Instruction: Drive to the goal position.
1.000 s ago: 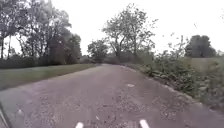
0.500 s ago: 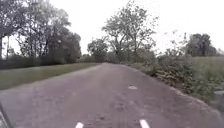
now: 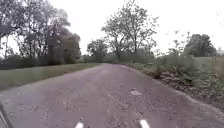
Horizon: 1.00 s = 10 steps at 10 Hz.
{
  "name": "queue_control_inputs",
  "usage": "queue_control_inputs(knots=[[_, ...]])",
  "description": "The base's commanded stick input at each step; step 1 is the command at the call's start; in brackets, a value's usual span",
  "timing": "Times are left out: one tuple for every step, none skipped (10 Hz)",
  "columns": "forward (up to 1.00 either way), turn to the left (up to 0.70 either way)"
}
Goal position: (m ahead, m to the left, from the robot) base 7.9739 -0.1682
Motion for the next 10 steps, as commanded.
queue_control_inputs(knots=[[0.70,0.00],[0.70,0.00],[0.70,0.00],[0.70,0.00],[0.70,0.00],[0.70,0.00],[0.70,0.00],[0.70,0.00],[0.70,0.00],[0.70,0.00]])
